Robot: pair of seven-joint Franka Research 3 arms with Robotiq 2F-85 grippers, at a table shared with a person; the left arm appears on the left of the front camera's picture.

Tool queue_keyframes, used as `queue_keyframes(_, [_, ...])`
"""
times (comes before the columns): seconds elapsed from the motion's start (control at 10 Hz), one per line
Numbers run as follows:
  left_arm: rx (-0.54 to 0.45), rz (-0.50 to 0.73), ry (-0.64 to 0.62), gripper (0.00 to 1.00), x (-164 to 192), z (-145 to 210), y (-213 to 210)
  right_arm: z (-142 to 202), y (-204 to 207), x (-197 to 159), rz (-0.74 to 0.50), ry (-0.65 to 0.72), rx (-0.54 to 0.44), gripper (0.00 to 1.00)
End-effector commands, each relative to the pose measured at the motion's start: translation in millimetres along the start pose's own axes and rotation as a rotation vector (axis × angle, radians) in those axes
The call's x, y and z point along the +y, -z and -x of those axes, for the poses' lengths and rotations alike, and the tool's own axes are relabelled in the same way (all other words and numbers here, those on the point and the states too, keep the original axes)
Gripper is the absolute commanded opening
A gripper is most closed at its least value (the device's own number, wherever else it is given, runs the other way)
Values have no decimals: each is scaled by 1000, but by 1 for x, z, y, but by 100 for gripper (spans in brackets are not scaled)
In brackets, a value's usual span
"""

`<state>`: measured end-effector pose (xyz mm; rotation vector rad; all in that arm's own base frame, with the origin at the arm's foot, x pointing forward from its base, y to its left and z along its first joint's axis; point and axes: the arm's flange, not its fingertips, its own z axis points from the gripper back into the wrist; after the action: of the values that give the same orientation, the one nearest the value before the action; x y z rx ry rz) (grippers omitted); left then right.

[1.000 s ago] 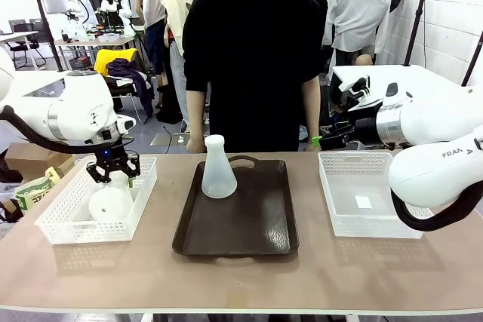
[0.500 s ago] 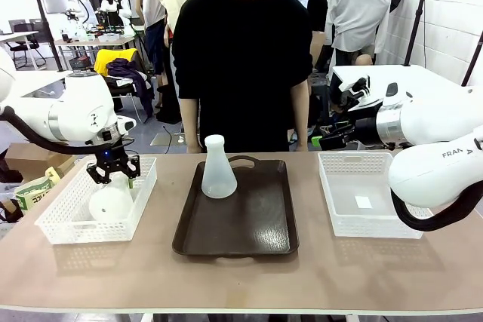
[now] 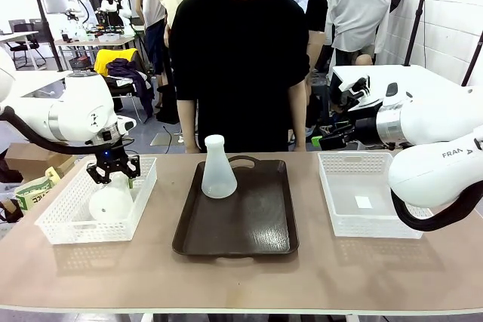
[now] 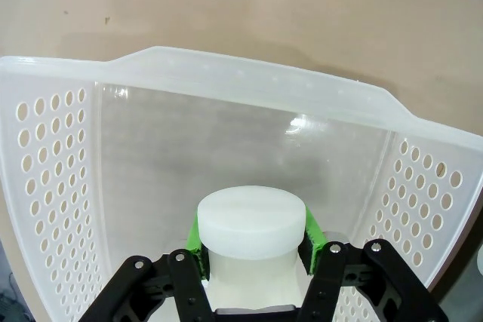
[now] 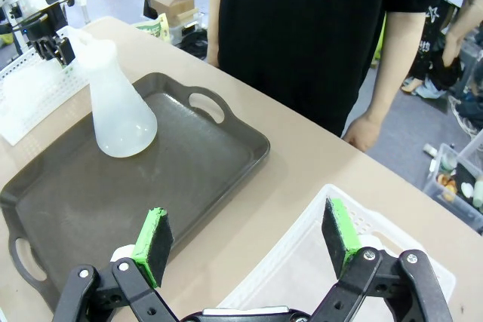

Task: Prepare the laboratory tools.
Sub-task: Place the picked Big flask upright in the Handle tray as directed by the person.

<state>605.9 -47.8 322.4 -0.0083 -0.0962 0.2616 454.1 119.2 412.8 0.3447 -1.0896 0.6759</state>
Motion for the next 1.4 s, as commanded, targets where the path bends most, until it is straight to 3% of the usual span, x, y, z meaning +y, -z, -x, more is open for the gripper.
queue_keyframes(0.0, [-1, 1, 1, 0, -1, 0, 0, 2, -10, 6, 16, 4, -77, 100])
queue_keyframes(1.3, [-1, 1, 1, 0, -1, 0, 0, 2, -10, 6, 16, 4, -77, 100])
